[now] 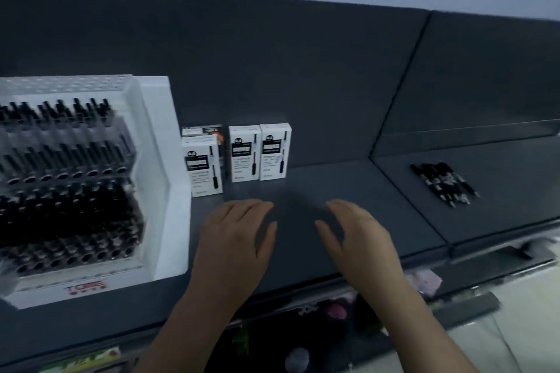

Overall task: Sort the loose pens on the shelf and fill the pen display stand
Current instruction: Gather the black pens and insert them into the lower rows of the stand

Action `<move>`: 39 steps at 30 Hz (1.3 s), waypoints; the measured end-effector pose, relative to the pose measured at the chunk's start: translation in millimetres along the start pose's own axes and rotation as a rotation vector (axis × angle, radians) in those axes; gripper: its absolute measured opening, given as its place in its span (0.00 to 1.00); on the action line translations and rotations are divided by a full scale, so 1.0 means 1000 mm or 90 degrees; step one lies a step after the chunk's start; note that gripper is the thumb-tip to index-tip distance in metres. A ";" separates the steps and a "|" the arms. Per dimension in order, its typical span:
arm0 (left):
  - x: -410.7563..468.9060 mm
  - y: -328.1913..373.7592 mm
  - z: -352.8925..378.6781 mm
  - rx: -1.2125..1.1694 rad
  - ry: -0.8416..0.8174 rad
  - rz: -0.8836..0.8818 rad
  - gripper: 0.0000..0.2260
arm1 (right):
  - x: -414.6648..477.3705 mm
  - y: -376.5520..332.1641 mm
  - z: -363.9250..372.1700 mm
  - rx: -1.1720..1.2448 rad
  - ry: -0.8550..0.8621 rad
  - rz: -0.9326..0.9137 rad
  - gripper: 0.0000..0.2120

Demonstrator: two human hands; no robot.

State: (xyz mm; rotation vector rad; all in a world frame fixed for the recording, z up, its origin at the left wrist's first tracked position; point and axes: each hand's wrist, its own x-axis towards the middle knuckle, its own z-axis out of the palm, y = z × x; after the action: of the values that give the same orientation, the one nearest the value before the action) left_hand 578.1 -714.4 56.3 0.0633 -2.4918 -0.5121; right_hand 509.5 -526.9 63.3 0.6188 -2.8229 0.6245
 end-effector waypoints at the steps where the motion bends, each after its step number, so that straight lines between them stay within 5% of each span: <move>1: 0.006 0.017 0.013 -0.009 -0.011 0.008 0.17 | -0.002 0.020 -0.010 -0.010 -0.001 0.010 0.24; 19: 0.121 0.227 0.227 -0.082 -0.154 0.093 0.19 | 0.035 0.311 -0.101 -0.087 -0.015 0.190 0.25; 31: 0.208 0.266 0.349 -0.040 -0.300 -0.013 0.22 | 0.128 0.428 -0.079 -0.018 -0.092 0.232 0.22; 39: 0.217 0.284 0.396 -0.023 -0.295 -0.180 0.24 | 0.184 0.464 -0.045 0.022 -0.159 0.114 0.23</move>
State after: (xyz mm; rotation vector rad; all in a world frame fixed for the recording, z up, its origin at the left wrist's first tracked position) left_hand 196.9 -349.0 -18.2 0.3201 -2.9437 -0.7598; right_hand 146.9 -190.4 -16.0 0.4836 -3.1327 0.6709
